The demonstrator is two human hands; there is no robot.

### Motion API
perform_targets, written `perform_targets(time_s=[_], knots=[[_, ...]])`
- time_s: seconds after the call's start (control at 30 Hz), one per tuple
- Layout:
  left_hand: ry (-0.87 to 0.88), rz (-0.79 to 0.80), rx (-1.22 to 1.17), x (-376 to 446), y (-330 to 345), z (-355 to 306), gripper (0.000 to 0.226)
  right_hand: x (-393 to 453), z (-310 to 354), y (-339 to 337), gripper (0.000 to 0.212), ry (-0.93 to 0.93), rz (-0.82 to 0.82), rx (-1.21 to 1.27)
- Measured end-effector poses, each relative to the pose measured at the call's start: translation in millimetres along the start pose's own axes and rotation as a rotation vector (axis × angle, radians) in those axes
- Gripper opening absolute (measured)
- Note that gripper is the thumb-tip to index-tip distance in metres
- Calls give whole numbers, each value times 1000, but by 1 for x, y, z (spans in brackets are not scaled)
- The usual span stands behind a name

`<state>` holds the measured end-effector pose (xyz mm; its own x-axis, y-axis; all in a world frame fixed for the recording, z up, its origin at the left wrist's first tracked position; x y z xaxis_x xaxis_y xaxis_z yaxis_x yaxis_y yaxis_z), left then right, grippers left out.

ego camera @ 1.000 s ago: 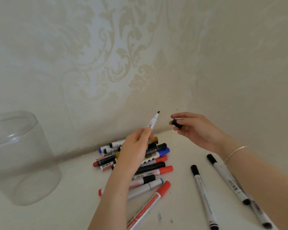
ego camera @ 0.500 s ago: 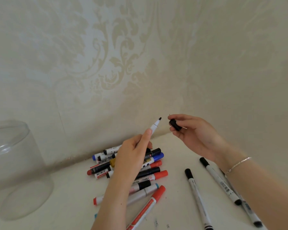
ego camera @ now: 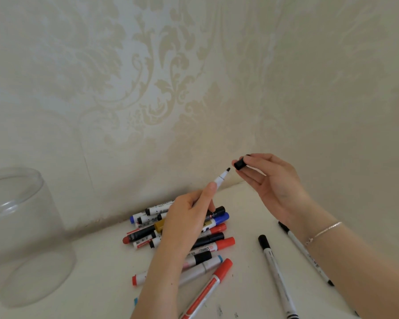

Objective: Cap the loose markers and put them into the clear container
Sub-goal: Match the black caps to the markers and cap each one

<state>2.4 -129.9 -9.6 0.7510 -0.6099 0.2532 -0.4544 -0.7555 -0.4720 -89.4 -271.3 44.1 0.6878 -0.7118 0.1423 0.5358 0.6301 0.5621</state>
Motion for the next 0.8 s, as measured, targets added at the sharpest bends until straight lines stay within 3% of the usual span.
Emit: perform_targets(time_s=[0.17, 0.33, 0.57, 0.7, 0.8], knots=[[-7, 2, 3, 2, 3, 0, 63, -6, -4, 5, 10, -54, 16, -84], [9, 4, 18, 0, 3, 1, 60, -11, -9, 11, 9, -74, 48, -327], [116, -103, -33, -8, 15, -12, 51, -4, -9, 28, 17, 221, 82, 0], [96, -153, -231, -10, 23, -16, 39, -10, -21, 48, 31, 333, 207, 23], [73, -211, -278, -11, 21, -15, 45, -11, -26, 63, 33, 351, 313, -7]])
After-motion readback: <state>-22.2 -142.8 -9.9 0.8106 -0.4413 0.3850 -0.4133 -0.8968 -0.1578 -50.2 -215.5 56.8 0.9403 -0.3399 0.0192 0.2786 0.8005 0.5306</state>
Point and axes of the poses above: each hand's wrist, its own x-axis towards the middle knuckle, its own y-axis out of the palm, z = x × y, the point moved 3 cm from there along x, towards the middle knuckle, and after that the axes turned 7 degrees about x, right-handed, at the moved point
